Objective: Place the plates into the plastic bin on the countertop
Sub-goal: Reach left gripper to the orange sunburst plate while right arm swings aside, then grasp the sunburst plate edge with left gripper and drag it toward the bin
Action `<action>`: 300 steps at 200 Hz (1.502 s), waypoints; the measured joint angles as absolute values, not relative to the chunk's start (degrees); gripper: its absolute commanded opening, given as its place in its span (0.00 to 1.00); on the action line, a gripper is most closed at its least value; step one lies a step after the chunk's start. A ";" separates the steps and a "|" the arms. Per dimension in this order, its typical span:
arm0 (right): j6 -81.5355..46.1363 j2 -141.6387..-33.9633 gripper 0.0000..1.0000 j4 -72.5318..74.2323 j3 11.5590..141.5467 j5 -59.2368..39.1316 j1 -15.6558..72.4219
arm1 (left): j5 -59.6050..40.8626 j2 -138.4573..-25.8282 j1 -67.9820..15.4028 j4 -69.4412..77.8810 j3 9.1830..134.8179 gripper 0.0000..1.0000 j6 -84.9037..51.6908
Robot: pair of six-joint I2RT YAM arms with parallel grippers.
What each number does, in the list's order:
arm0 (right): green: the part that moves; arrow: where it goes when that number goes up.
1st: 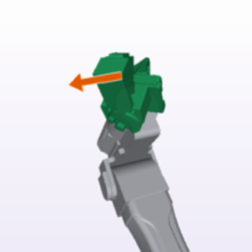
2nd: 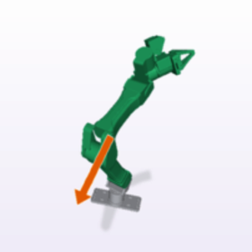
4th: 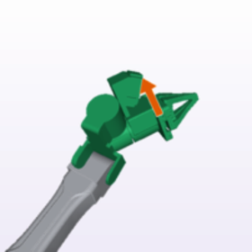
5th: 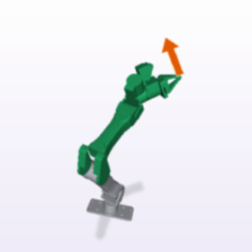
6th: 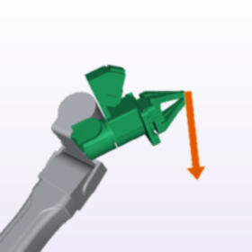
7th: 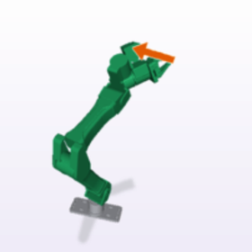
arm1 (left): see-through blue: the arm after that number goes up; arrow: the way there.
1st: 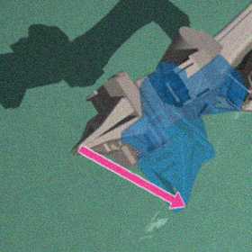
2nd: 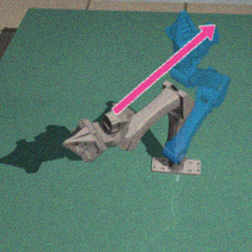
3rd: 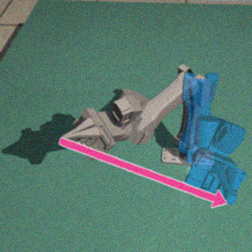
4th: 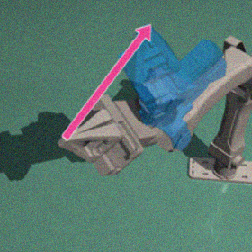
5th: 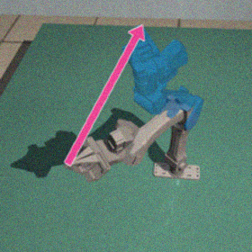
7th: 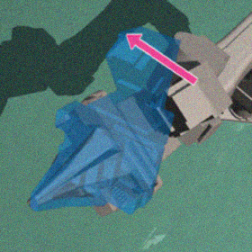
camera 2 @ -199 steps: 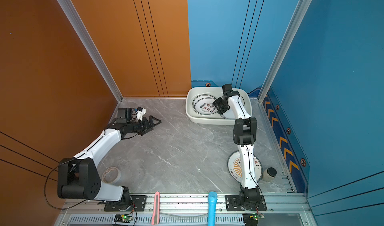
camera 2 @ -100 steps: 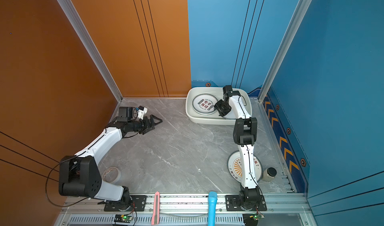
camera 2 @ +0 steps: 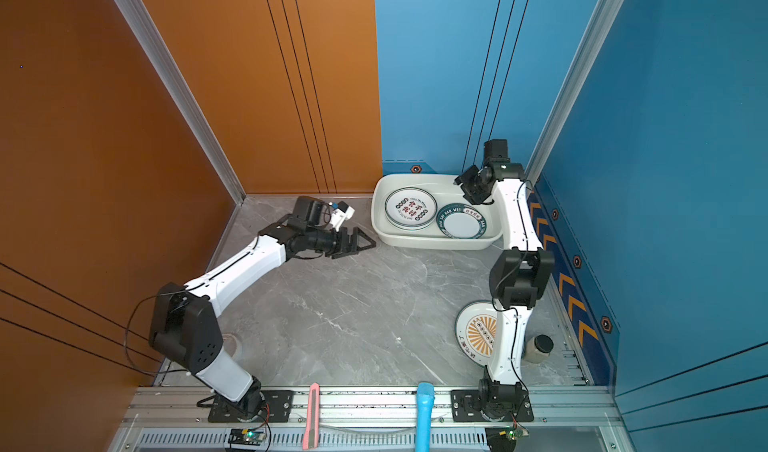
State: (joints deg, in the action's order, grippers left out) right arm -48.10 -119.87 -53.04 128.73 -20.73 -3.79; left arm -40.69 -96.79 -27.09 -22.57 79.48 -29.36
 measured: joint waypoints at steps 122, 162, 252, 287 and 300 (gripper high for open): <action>-41.01 -90.08 0.55 -53.41 90.37 -20.78 -17.56 | -37.19 -122.72 -50.46 -23.22 98.63 0.91 -35.22; -40.12 -85.12 0.55 -53.95 86.21 -20.99 -19.33 | -35.83 -129.86 -53.04 -18.85 102.83 0.82 -40.21; -39.79 -84.27 0.55 -54.08 82.61 -22.02 -19.94 | -35.55 -140.00 -57.41 -16.45 111.00 0.63 -44.64; -39.79 -82.89 0.55 -54.48 81.97 -22.04 -19.94 | -36.05 -141.84 -57.84 -16.56 113.16 0.52 -44.93; -39.79 -82.15 0.55 -54.46 81.73 -22.04 -19.94 | -36.34 -142.58 -58.11 -16.73 114.04 0.48 -44.71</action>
State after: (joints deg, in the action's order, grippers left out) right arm -39.79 -82.15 -54.46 81.73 -22.04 -19.94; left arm -36.34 -142.58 -58.11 -16.73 114.04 -44.71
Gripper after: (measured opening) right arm 0.551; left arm 0.505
